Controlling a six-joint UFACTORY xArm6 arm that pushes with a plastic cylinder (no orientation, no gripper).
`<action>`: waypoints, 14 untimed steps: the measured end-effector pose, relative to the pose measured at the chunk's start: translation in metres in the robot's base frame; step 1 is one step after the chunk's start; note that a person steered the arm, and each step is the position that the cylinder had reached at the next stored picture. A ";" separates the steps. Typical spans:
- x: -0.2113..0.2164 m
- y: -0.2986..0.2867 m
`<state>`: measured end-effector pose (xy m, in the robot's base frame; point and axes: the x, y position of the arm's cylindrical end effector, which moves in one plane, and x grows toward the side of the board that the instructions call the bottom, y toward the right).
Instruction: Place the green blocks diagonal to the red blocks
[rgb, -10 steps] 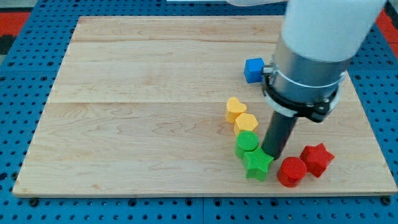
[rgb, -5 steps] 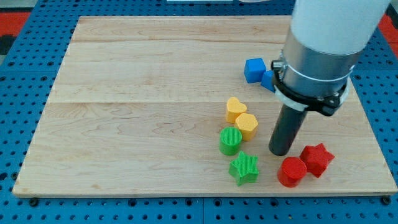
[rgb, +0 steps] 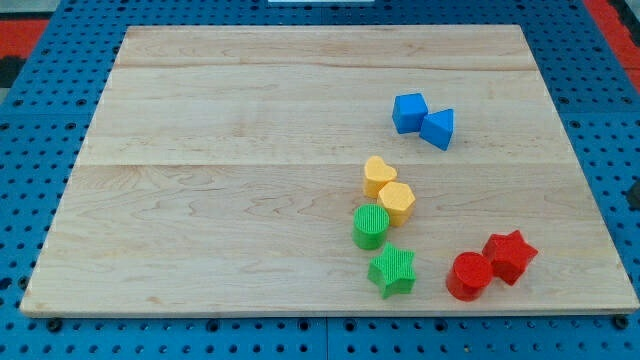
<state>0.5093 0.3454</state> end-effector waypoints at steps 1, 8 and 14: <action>0.012 -0.001; 0.109 -0.282; 0.079 -0.267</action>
<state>0.5886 0.0783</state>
